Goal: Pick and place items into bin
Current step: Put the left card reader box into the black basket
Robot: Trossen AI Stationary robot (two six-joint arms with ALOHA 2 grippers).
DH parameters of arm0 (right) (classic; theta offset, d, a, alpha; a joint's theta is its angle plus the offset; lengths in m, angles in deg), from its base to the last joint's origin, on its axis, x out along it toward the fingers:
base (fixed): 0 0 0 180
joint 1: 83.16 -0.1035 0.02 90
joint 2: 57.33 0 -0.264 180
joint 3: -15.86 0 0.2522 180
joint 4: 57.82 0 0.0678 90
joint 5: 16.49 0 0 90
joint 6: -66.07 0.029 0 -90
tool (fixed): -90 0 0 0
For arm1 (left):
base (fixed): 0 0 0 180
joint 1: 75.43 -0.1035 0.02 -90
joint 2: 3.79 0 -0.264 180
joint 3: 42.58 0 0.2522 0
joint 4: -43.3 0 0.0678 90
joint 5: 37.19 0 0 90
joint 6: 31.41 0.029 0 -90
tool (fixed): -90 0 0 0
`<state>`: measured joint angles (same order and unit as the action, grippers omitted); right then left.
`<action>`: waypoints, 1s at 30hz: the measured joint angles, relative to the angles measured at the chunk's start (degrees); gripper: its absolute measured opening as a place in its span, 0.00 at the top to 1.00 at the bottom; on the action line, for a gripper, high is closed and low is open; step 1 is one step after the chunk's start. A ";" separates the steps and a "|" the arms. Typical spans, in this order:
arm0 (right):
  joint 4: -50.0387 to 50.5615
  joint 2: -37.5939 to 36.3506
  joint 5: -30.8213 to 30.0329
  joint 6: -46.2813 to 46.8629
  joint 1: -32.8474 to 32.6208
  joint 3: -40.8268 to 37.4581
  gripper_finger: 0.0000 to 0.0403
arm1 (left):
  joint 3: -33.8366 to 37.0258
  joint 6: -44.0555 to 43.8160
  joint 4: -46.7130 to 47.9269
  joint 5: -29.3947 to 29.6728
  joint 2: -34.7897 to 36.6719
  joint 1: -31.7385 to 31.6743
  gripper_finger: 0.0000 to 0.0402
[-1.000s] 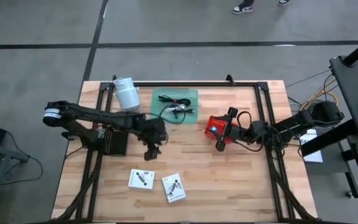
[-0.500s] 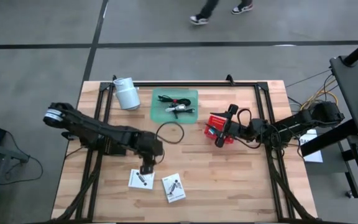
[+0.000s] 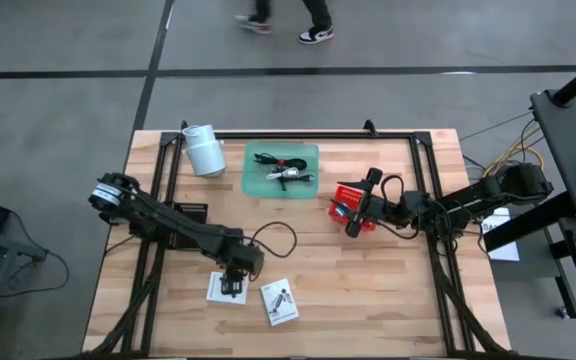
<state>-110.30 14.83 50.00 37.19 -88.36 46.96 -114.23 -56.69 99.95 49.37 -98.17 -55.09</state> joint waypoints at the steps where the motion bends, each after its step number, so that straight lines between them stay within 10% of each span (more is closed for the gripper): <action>1: 0.02 0.00 -0.02 0.02 0.00 0.00 0.46 | 0.00 -0.58 0.76 -0.30 -0.51 0.00 0.53; 30: 0.06 0.02 -0.02 -0.22 0.00 0.00 0.46 | 0.04 -1.34 0.89 -4.52 -5.84 0.31 0.64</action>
<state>-110.23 14.85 49.98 36.97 -88.36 46.96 -114.19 -58.03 100.84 44.85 -104.00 -54.79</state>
